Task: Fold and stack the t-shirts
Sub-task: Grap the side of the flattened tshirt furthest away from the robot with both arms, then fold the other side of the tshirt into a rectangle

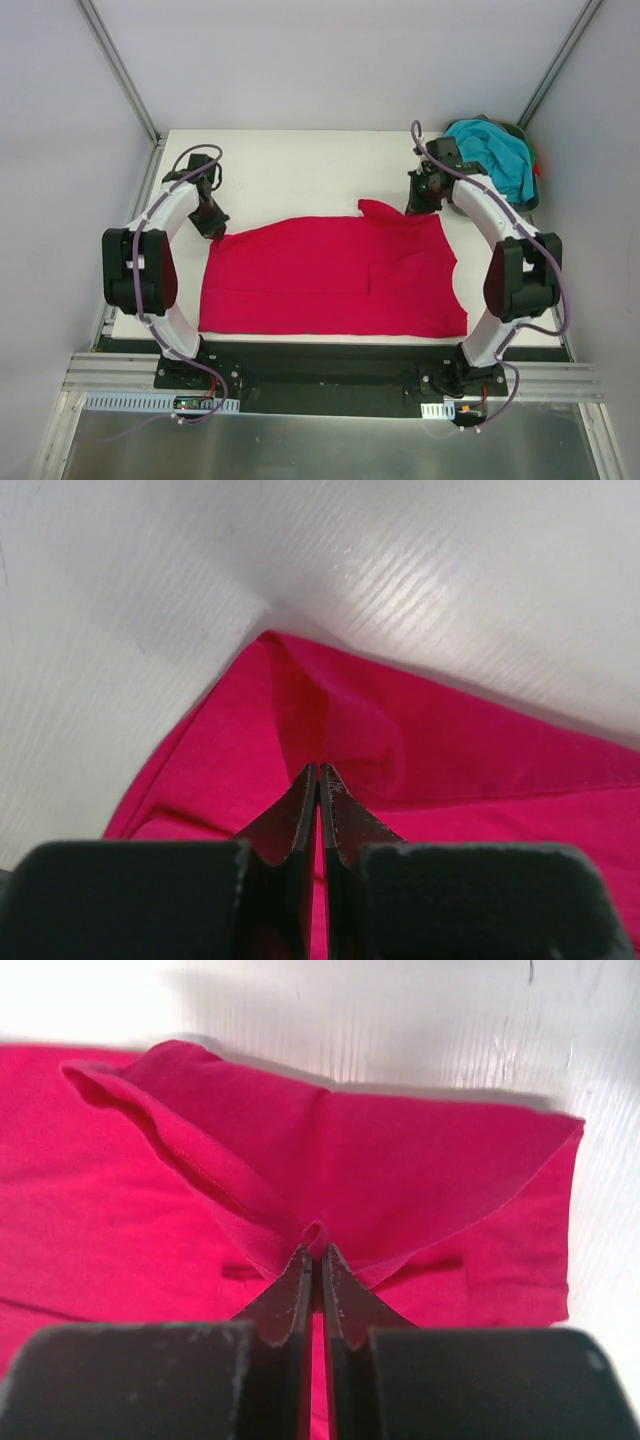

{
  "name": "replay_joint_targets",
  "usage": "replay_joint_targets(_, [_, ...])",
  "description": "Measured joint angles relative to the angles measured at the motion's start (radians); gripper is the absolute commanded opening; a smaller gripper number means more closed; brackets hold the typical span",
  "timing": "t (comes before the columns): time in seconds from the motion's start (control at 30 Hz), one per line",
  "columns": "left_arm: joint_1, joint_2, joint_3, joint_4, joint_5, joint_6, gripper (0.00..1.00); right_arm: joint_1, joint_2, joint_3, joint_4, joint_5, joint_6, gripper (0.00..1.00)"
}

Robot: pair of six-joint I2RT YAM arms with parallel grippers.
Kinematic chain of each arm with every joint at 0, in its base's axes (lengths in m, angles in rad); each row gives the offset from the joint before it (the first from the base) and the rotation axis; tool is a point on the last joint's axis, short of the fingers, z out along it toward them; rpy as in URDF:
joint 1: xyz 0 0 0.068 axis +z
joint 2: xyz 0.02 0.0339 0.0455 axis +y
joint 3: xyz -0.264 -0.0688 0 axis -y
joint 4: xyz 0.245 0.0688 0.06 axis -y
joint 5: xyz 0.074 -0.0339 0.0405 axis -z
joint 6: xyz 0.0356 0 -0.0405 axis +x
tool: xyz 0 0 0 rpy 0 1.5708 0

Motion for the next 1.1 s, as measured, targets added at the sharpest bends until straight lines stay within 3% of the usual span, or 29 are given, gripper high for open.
replay_joint_targets(0.43, [-0.008,-0.203,-0.183,0.003,-0.036,-0.04,0.0,0.001,-0.337,-0.282,-0.039,0.002,-0.006,0.01])
replay_joint_targets(0.83, [-0.008,-0.389,-0.287,-0.042,-0.119,-0.101,0.0,0.001,-0.468,-0.329,-0.164,-0.001,-0.012,0.01])
replay_joint_targets(1.1, [-0.008,-0.412,-0.316,-0.079,-0.143,-0.131,0.0,0.0,-0.521,-0.338,-0.263,0.039,-0.028,0.01])
